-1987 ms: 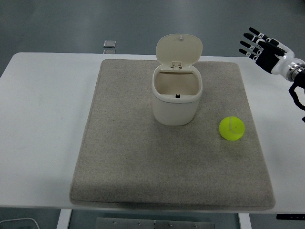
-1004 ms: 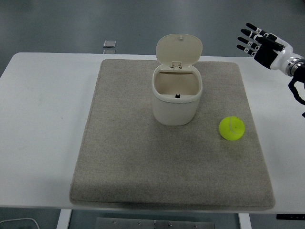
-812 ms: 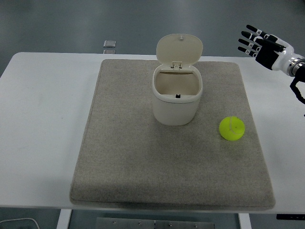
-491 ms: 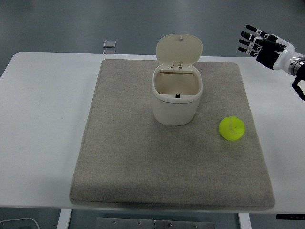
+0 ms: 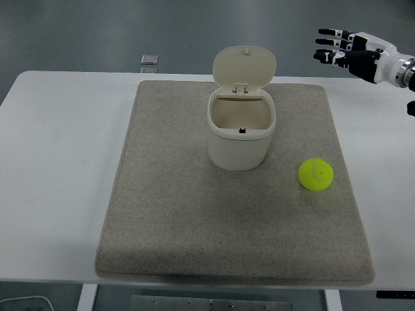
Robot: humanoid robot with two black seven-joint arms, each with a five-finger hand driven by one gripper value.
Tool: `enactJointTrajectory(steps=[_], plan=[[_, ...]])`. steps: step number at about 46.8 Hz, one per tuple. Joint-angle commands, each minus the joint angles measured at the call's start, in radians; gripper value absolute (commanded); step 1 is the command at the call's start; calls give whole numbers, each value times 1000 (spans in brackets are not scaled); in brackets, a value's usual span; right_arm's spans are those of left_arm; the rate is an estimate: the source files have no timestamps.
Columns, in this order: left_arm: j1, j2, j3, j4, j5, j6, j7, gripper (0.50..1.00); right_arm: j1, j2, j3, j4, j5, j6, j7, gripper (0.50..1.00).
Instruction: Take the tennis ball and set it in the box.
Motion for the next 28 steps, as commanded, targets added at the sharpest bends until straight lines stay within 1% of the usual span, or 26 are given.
enactJointTrajectory(steps=[1,4,10,14,19,28], plan=[[0,0,0,0,0,0,0,992,-16,-20,-2,41,-50,-7,19,930],[0,0,0,0,0,0,0,992,-30,-40,-2,65,-92,-7,22,930],[0,0,0,0,0,0,0,992,-42,-70,-1,121,-225,-10,53,930],[0,0,0,0,0,0,0,992,-52,-107,-4,173,-319,-8,71,930],[0,0,0,0,0,0,0,992,-55,-161,-19,256,-392,-5,91,930],[0,0,0,0,-1,0,0,992,-67,-261,-59,378,-510,3,103,930]])
